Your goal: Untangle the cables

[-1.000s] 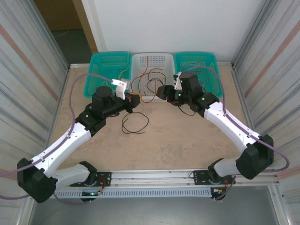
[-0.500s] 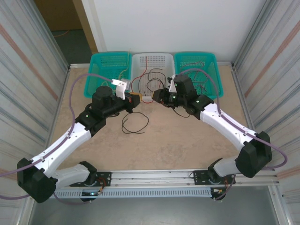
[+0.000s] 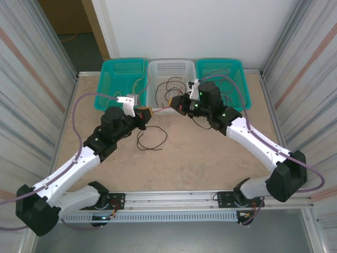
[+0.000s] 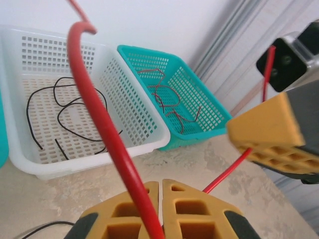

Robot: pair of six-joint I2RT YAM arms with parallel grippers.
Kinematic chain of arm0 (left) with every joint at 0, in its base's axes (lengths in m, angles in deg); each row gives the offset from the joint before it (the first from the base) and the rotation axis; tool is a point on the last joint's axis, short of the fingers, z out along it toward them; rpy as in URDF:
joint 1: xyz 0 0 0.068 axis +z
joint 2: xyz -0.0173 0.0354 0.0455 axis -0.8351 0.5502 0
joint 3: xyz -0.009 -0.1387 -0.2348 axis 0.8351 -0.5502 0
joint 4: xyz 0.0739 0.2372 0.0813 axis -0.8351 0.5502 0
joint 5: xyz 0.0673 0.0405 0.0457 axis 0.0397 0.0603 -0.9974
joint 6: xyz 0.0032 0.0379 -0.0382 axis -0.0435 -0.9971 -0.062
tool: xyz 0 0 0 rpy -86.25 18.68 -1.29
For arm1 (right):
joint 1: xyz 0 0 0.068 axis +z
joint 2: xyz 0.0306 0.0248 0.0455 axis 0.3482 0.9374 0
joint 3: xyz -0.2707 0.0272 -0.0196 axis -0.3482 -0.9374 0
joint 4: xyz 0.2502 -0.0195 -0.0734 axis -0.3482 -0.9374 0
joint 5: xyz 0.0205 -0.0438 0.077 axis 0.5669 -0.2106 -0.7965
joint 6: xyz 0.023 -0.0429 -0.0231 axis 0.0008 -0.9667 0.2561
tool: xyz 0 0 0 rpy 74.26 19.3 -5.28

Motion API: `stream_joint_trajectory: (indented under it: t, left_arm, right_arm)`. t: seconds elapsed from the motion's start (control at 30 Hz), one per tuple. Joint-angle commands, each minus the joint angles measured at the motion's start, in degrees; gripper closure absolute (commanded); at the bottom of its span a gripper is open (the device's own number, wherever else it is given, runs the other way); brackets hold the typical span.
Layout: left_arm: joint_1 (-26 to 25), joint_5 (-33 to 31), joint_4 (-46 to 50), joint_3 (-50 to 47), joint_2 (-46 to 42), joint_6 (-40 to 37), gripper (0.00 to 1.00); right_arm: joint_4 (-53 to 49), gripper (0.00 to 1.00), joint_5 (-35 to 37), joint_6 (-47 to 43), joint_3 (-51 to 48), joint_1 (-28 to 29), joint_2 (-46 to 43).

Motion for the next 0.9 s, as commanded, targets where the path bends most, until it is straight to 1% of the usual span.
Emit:
stream_joint_trajectory:
  t: [0.0,0.1,0.2,0.3,0.43,0.53,0.57,0.67,0.8,0.87]
  left_arm:
    - [0.43,-7.65,-7.49,-4.92,-1.01,8.02,1.0]
    - [-1.37,-8.72,-12.17,-6.78,0.1,10.15,1.0]
    - [-5.03,-10.09,-15.56,-6.49,1.5,8.41,1.0]
    - [-7.79,-10.83,-16.91,-5.43,3.19,6.76,1.0]
    - [-8.08,-14.03,-16.0,-5.82,2.9,7.89,1.0]
    - [-7.34,-16.18,-12.09,-5.35,1.44,7.85,1.0]
    - [-6.75,-16.44,-10.27,-4.89,0.86,8.12,1.0]
    - [-4.34,-14.8,-4.19,-2.98,-0.46,8.95,0.79]
    - [-2.72,-14.84,6.43,0.64,-2.58,6.98,0.44]
    - [-2.41,-15.12,10.46,1.7,-3.81,5.62,0.32]
  right_arm:
    - [10.61,1.0,-0.55,6.13,2.04,-1.49,-1.69]
    - [13.2,1.0,-0.16,8.88,3.2,-1.02,-0.59]
    - [13.23,1.0,0.45,8.79,4.38,-0.34,0.64]
    - [14.03,1.0,-0.1,9.51,4.4,0.05,2.04]
    - [13.84,1.0,0.43,9.38,3.64,-0.07,1.53]
    - [8.74,1.0,1.55,6.57,4.61,-0.7,0.48]
    - [5.75,1.0,2.18,4.28,5.39,-1.0,0.15]
    - [-1.08,1.0,3.64,0.59,7.16,-2.22,-0.73]
    - [-10.58,1.0,6.04,-4.72,10.73,-4.95,-1.18]
    - [-13.31,1.0,6.4,-6.58,12.23,-6.8,-1.27]
